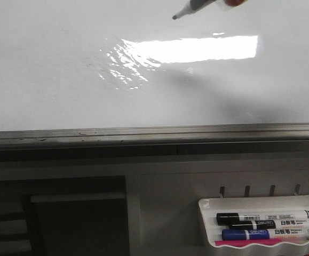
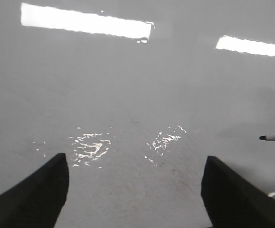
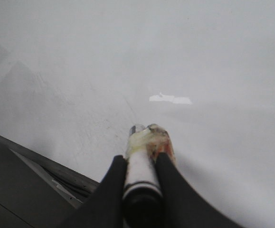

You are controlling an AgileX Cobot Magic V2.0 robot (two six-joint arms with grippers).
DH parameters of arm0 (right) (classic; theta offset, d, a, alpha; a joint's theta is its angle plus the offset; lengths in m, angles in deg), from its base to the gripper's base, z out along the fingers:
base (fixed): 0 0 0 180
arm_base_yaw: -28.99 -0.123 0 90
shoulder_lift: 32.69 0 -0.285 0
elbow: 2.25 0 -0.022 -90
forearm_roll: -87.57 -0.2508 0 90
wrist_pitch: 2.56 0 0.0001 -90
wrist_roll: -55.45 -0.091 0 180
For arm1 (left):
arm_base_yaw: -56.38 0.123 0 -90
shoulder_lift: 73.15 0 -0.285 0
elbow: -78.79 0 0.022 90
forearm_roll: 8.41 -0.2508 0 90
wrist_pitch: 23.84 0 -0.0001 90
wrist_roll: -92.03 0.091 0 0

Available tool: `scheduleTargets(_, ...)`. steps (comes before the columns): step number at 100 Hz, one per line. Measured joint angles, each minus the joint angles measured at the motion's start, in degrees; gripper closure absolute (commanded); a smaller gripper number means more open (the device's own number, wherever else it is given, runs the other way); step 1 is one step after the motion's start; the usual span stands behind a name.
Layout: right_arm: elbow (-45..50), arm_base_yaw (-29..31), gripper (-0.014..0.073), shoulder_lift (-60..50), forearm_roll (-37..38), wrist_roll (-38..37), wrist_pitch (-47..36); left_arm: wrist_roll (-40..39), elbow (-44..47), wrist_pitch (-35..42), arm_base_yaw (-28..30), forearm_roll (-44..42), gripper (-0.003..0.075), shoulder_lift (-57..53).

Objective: Write number 7 on whiteboard

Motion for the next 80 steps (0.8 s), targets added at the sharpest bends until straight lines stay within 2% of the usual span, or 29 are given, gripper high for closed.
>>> scheduleTargets(14, -2.72, 0.00, 0.0655, 4.81, -2.31, 3.08, 0.83, 0.00, 0.00, 0.26, 0.00, 0.09, 0.0189, 0.00)
scheduleTargets(47, -9.96, 0.00, 0.0655, 13.41, -3.29, 5.11, 1.13, 0.00, 0.00, 0.40, 0.00, 0.13, 0.0189, 0.00)
scheduleTargets(80, -11.50, -0.03, 0.0652, 16.74, -3.50, 5.20, 0.79, 0.00, 0.00, 0.40, 0.00, 0.13, 0.0189, 0.00)
